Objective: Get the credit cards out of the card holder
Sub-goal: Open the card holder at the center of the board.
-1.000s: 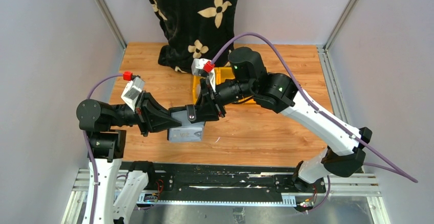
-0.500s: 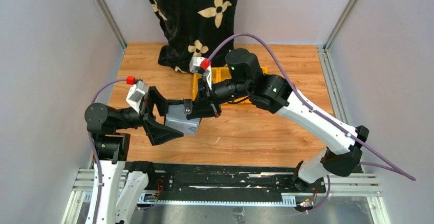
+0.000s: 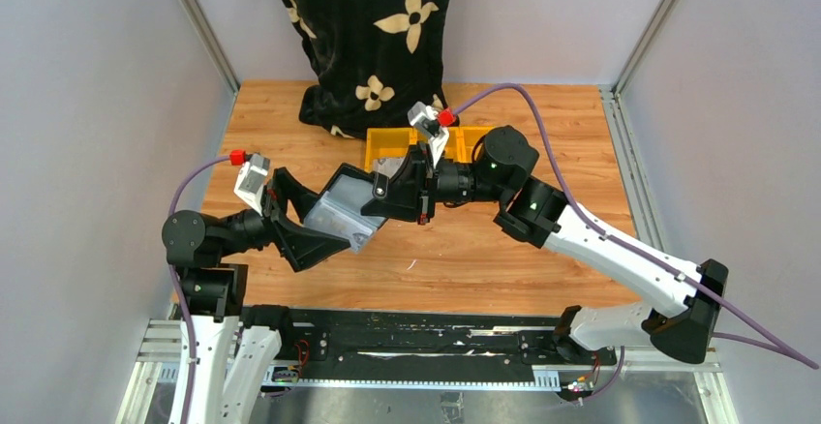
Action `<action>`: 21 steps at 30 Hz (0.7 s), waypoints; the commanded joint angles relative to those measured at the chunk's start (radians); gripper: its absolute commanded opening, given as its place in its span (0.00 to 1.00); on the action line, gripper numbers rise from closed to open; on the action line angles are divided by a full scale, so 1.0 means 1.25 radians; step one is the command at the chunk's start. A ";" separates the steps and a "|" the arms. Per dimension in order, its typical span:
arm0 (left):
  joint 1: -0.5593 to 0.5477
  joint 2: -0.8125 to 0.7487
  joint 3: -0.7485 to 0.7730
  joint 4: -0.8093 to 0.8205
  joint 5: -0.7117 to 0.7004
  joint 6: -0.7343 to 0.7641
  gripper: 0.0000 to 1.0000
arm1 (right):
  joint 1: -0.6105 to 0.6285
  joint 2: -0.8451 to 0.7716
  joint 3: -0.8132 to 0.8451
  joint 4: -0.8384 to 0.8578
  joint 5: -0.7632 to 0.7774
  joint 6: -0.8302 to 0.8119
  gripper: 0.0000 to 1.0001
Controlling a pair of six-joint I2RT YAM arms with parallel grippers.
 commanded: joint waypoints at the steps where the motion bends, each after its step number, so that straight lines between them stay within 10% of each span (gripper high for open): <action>1: -0.007 -0.008 -0.013 0.051 -0.029 -0.061 0.91 | -0.010 -0.024 -0.084 0.264 0.098 0.113 0.00; 6: -0.007 0.003 -0.019 0.067 -0.053 -0.073 0.67 | -0.010 -0.053 -0.166 0.358 0.163 0.145 0.00; 13: -0.006 0.008 0.007 -0.150 -0.120 0.137 0.05 | -0.010 -0.088 -0.225 0.320 0.204 0.093 0.03; 21: -0.007 0.093 0.148 -0.529 -0.081 0.488 0.00 | -0.009 0.023 0.033 -0.162 0.080 -0.207 0.36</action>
